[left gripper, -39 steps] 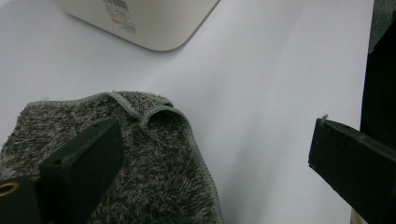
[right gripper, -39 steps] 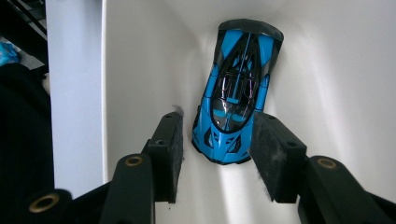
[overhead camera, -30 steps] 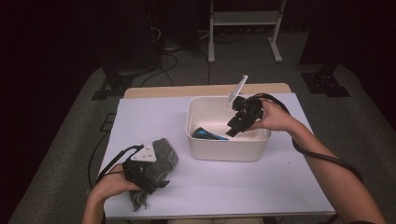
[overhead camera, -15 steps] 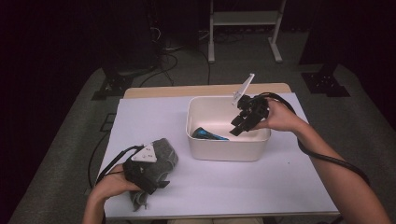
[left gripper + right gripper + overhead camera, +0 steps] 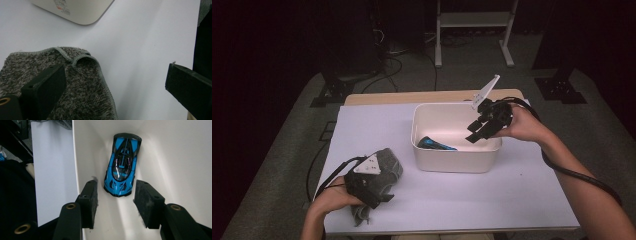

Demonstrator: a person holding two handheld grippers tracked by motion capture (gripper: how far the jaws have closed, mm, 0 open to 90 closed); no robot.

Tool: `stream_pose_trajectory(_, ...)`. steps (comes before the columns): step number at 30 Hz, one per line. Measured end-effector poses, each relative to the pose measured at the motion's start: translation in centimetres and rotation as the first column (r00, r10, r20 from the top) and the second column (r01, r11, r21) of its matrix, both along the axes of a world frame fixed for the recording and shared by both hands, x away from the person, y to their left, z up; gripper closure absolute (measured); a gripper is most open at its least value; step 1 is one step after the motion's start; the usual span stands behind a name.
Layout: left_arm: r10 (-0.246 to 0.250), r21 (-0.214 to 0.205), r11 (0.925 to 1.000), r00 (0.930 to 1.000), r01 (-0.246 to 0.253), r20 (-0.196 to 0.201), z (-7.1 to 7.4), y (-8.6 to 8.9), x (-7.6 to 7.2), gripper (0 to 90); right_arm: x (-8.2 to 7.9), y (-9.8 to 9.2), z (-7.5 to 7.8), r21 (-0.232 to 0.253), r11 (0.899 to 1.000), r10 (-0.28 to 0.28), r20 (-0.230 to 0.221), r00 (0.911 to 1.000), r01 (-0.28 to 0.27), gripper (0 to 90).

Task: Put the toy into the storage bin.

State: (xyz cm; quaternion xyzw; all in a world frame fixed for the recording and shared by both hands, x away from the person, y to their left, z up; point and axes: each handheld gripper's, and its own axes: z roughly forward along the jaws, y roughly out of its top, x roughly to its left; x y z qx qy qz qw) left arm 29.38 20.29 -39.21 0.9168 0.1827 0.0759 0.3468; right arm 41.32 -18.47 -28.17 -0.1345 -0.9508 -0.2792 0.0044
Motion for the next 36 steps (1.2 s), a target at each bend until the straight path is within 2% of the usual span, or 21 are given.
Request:
stream_pose_trajectory(17,-0.006,0.001,1.0,1.0,0.006,-0.003,-0.1,-0.3,-0.1,2.8,-1.5,-3.4,1.0,0.062,0.997,-0.054,0.02,0.9983,0.053,51.6)
stream_pose_trajectory(36,-0.004,0.003,1.0,0.9999,0.004,-0.011,-0.4,-0.4,-0.1,2.8,-3.0,-8.1,1.3,0.118,0.985,-0.128,0.027,0.9914,0.124,51.6)
